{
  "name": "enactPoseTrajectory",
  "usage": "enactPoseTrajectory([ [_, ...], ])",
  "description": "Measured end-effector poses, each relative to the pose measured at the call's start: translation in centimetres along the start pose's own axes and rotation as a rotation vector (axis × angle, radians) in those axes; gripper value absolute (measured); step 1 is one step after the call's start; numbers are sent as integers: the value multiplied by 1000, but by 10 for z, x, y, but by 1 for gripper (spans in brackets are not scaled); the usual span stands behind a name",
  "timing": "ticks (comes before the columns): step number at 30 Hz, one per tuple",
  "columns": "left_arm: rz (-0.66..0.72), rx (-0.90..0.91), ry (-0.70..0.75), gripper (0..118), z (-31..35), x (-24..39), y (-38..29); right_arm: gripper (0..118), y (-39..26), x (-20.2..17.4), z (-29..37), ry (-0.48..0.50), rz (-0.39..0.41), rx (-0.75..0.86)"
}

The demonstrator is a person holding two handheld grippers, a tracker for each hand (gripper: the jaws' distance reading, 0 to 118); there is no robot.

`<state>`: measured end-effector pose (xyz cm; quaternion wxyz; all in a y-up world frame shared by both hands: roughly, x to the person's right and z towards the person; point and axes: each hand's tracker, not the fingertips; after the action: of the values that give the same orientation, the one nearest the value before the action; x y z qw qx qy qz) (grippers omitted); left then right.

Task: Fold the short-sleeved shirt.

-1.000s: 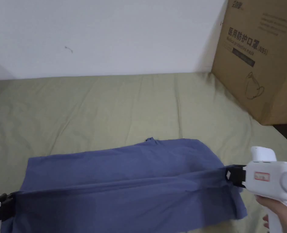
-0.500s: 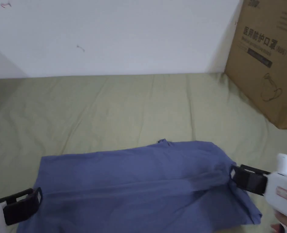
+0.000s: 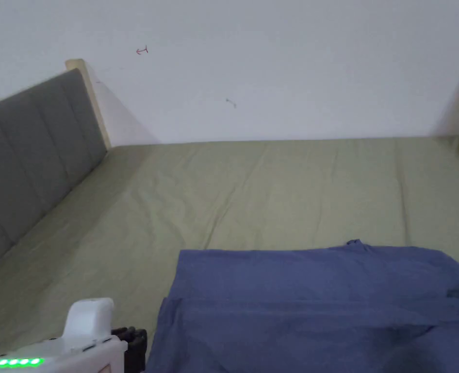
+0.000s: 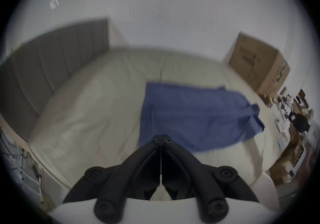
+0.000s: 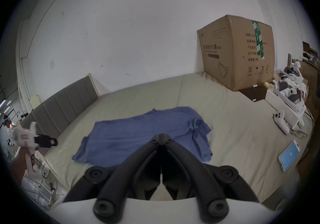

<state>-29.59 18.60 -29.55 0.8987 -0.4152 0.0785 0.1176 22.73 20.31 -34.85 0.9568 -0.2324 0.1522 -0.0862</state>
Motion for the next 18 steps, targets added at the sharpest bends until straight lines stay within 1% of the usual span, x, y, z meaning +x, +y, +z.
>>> enactPoseTrajectory([
  [1,23,-51,-52,0,-21,-8,4,0,1,0,-1,7,-12,-13],
  [2,40,-65,-59,4,-38,-14,4,0,0,0,-2,13,-24,-21],
  [3,51,-74,-31,19,-54,-18,4,0,-1,1,-3,25,-39,-35],
  [4,56,-85,-3,51,-70,-22,3,0,-1,0,-4,30,-45,-47],
  [5,58,-118,49,98,-86,-25,3,0,-1,2,-5,28,-49,-53],
  [6,53,-154,98,116,-101,-29,3,0,-1,2,-5,29,-51,-58],
  [7,51,-157,134,118,-113,-31,1,0,-1,2,-6,31,-54,-64],
  [8,49,-142,143,115,-114,-32,-3,0,-1,2,-7,31,-54,-70],
  [9,57,-136,142,114,-122,-32,-3,0,-2,5,-10,30,-53,-78],
  [10,66,-164,127,113,-129,-29,-5,0,-3,5,-12,26,-49,-86],
  [11,71,-212,72,104,-135,-26,-7,0,-4,4,-14,20,-44,-93],
  [12,67,-262,-21,102,-135,-22,-10,0,-5,4,-16,11,-39,-102],
  [13,26,-285,-10,101,-139,-12,-15,0,-7,11,-21,4,-39,-113],
  [14,-92,-253,89,96,-139,-1,-18,0,-7,12,-23,-1,-39,-121],
  [15,-162,-248,96,94,-139,4,-20,0,-7,14,-24,-6,-42,-126],
  [16,-130,-246,87,92,-136,-1,-18,0,-6,16,-25,-11,-48,-127],
  [17,-99,-242,76,87,-131,-2,-16,0,-6,24,-28,-16,-58,-123],
  [18,-90,-231,70,73,-125,-1,-14,0,-3,28,-28,-23,-68,-117],
])
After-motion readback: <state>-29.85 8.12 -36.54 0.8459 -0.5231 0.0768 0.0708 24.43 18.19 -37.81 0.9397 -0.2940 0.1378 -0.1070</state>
